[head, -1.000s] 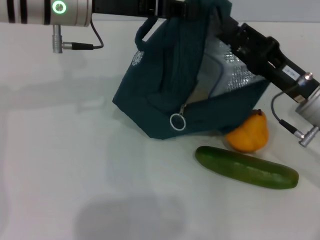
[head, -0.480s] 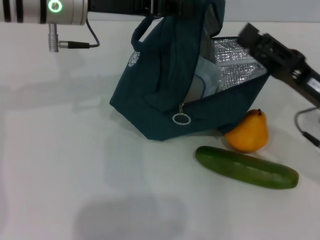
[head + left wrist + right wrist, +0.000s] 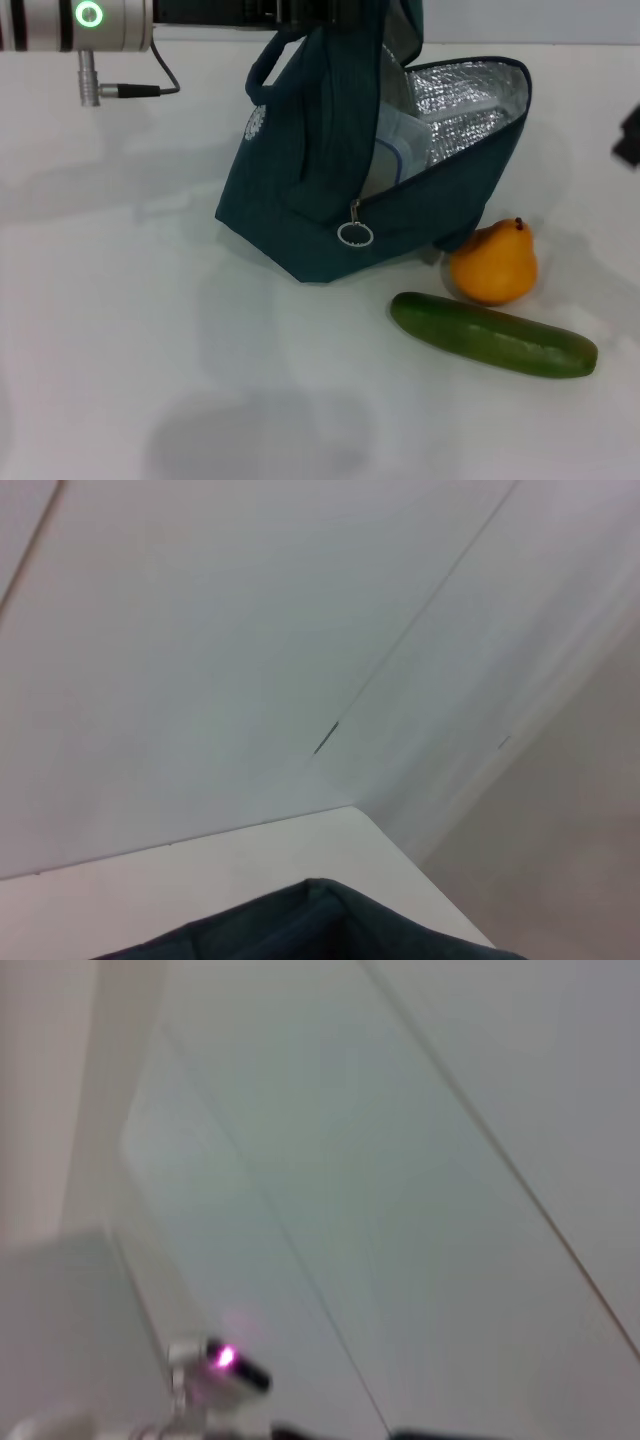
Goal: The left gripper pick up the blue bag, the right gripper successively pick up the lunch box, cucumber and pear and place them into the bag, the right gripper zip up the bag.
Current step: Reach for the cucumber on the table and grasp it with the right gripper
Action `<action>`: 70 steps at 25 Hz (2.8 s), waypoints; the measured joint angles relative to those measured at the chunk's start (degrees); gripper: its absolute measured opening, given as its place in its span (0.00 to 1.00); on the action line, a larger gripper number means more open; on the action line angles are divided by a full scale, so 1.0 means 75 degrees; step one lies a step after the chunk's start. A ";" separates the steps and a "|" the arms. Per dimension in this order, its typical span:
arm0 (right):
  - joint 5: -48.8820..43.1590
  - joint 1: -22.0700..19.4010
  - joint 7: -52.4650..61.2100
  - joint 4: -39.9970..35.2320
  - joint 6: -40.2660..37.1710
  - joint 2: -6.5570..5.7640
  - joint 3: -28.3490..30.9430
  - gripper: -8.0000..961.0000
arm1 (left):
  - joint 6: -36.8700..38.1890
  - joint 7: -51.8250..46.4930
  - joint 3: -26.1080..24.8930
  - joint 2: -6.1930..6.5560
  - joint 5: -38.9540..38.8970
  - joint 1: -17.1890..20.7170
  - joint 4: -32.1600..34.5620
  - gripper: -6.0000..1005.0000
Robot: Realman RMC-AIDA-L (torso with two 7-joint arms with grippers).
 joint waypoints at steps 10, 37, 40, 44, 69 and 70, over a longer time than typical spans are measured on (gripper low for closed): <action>0.0036 -0.0809 -0.0406 -0.1094 0.0704 -0.0025 -0.1312 0.49 | -0.0259 0.0045 -0.0085 0.0004 0.0065 -0.0070 -0.0303 0.07; -0.0827 -0.0426 0.4329 -0.6556 -0.1713 -0.0218 -0.3013 0.74 | -0.0464 0.0052 -0.0117 -0.0016 0.0273 -0.0005 -0.0318 0.07; -0.1837 0.0237 0.4921 -0.6536 -0.1588 -0.0310 -0.3589 0.87 | -0.0474 0.0058 -0.0118 -0.0043 0.0273 0.0008 -0.0330 0.07; -0.2973 0.1027 0.5506 -0.6433 -0.1281 -0.0325 -0.4170 0.92 | -0.0482 0.0187 -0.0116 -0.0081 0.0240 -0.0028 -0.0517 0.07; -0.4600 0.3141 0.7575 -0.5323 0.0369 0.0047 -0.7384 0.92 | -0.0476 0.0328 -0.0101 -0.0082 0.0271 -0.0009 -0.0715 0.07; -0.4604 0.3168 0.7602 -0.5273 0.0451 0.0040 -0.7519 0.92 | -0.0476 0.0334 -0.0109 -0.0082 0.0271 -0.0005 -0.0715 0.07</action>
